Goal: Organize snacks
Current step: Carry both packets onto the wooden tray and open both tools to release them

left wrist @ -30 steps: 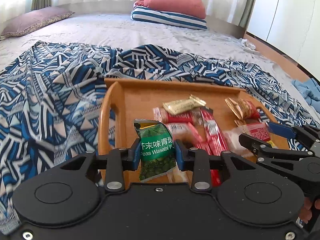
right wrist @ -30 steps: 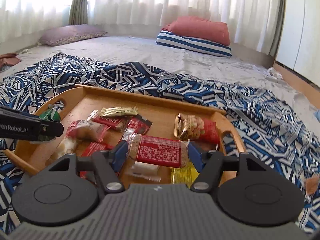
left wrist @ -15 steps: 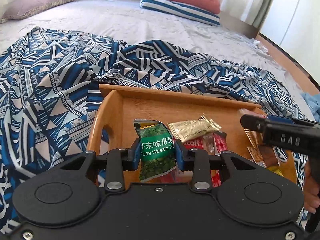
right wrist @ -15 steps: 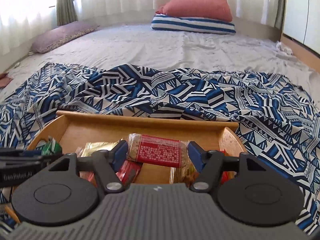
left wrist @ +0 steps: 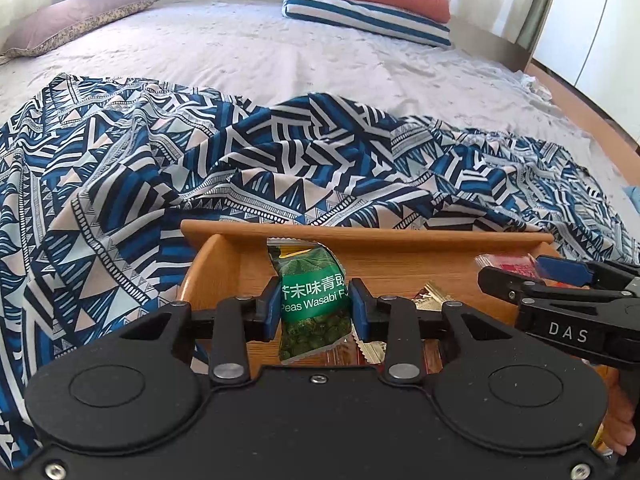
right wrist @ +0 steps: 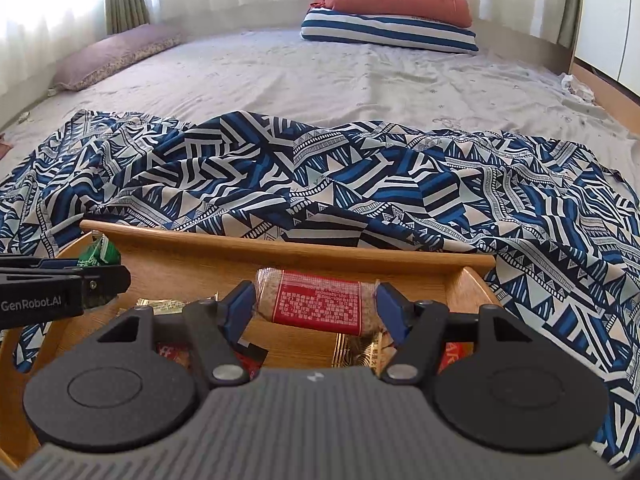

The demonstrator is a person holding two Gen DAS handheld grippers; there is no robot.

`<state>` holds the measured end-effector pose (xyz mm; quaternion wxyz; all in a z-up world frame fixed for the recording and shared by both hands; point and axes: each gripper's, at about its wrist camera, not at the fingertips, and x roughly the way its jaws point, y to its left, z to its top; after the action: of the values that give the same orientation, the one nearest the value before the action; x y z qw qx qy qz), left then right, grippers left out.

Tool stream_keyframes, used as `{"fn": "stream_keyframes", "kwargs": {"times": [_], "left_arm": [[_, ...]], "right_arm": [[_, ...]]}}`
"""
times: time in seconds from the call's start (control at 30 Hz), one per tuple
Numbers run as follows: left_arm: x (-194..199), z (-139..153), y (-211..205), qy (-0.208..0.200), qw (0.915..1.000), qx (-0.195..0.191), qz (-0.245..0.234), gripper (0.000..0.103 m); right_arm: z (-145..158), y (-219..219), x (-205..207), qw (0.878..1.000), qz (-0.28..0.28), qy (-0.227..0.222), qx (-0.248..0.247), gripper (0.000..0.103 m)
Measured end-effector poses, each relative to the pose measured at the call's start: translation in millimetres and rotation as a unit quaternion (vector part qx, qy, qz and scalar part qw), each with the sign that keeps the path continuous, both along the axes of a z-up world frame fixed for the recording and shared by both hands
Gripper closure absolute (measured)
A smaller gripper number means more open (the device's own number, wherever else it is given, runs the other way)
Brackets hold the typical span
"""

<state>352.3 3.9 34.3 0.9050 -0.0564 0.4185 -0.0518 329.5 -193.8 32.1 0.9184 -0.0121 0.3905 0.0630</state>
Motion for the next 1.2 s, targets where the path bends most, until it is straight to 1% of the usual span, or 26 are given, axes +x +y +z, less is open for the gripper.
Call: {"fn": "stream_keyframes", "kwargs": {"times": [0.23, 0.63, 0.9, 1.1, 1.13, 1.2], "left_arm": [[-1, -12, -5, 0.014, 0.9999, 0.007, -0.004, 0.07], [-4, -13, -9, 0.008, 0.9999, 0.011, -0.009, 0.067], [-5, -14, -10, 0.003, 0.9998, 0.015, -0.012, 0.066], [-5, -15, -10, 0.001, 0.9998, 0.015, -0.011, 0.063], [-5, -14, -10, 0.0, 0.9998, 0.014, -0.011, 0.062], [-5, -14, -10, 0.0, 0.9998, 0.014, -0.01, 0.061]], "right_arm": [[-6, 7, 6, 1.0, 0.014, 0.0, -0.008, 0.033], [-18, 9, 7, 1.0, 0.021, 0.007, -0.001, 0.033], [-22, 8, 6, 1.0, 0.021, 0.008, 0.003, 0.031], [-24, 8, 4, 1.0, 0.022, 0.007, 0.003, 0.031], [-24, 8, 4, 1.0, 0.022, 0.007, 0.004, 0.03], [-25, 8, 4, 1.0, 0.022, 0.007, 0.004, 0.024]]}}
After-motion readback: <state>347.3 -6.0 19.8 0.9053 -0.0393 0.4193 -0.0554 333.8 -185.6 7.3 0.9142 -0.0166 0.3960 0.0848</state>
